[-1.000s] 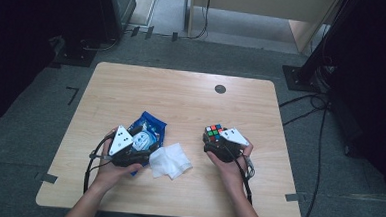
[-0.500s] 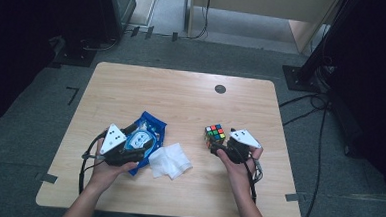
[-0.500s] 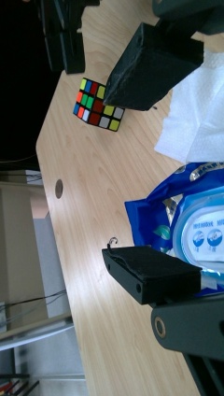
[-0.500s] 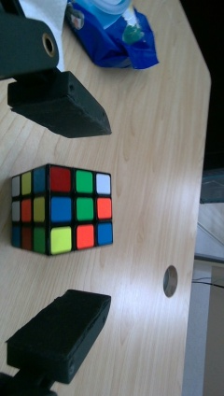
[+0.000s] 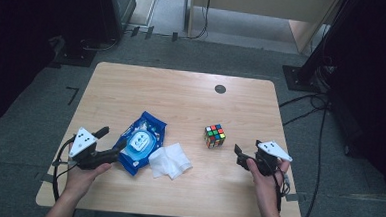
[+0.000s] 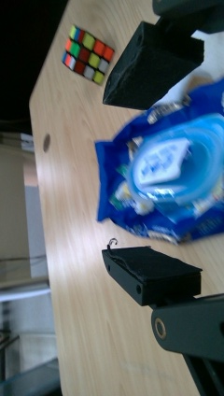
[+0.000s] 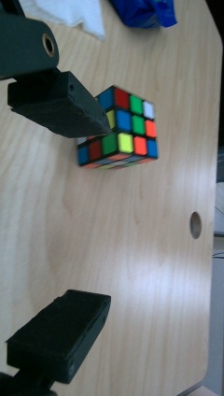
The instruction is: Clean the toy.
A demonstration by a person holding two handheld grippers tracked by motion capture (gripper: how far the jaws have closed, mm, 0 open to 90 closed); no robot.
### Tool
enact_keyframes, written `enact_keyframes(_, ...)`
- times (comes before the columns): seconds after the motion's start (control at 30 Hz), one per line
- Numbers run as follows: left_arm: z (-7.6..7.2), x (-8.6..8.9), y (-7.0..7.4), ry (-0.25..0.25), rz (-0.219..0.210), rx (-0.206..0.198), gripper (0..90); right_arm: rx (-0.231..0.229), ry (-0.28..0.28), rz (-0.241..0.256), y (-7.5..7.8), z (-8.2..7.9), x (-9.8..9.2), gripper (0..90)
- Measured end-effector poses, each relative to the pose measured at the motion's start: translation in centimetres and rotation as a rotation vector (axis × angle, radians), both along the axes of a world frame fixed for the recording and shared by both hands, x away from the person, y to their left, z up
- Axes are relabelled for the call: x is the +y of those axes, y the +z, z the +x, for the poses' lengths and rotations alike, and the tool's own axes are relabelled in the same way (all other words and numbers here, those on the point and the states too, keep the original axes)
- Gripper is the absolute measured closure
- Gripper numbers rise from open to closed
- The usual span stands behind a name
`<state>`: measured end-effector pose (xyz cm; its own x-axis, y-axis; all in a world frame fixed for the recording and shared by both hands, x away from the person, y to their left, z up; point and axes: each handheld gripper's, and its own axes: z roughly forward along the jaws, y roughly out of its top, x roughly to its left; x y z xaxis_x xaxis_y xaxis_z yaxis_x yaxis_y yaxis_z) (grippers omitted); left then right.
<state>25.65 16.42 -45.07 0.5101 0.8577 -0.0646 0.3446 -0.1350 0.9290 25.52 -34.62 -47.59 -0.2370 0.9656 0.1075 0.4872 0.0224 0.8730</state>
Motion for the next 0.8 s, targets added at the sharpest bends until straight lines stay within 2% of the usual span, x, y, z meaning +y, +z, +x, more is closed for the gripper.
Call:
enact_keyframes(0.2, -0.8, 2.7, -1.7, 0.046, 0.016, 0.054, 21.2, 0.028, -0.021, -0.008, -1.2, -1.5, -1.9, 15.3)
enact_keyframes(0.3, -1.0, 3.2, -2.2, 0.056, 0.02, 0.064, 21.2, 0.049, -0.016, -0.001, -1.7, -2.1, -2.7, 15.3)
enact_keyframes(0.37, -1.4, 4.3, -3.1, 0.073, 0.04, 0.091, 21.1, 0.062, -0.017, -0.018, -2.1, -2.6, -3.4, 15.3)
enact_keyframes(0.5, -1.8, 5.5, -4.0, 0.1, 0.044, 0.121, 21.0, 0.089, -0.031, -0.026, -2.8, -3.5, -4.4, 15.3)
enact_keyframes(0.63, -2.2, 6.2, -4.8, 0.124, 0.061, 0.151, 20.5, 0.103, -0.047, -0.032, -3.4, -4.2, -5.4, 15.3)
enact_keyframes(0.8, -2.1, 6.3, -5.5, 0.15, 0.12, 0.194, 20.3, 0.136, -0.062, -0.069, -4.4, -5.4, -6.2, 15.3)
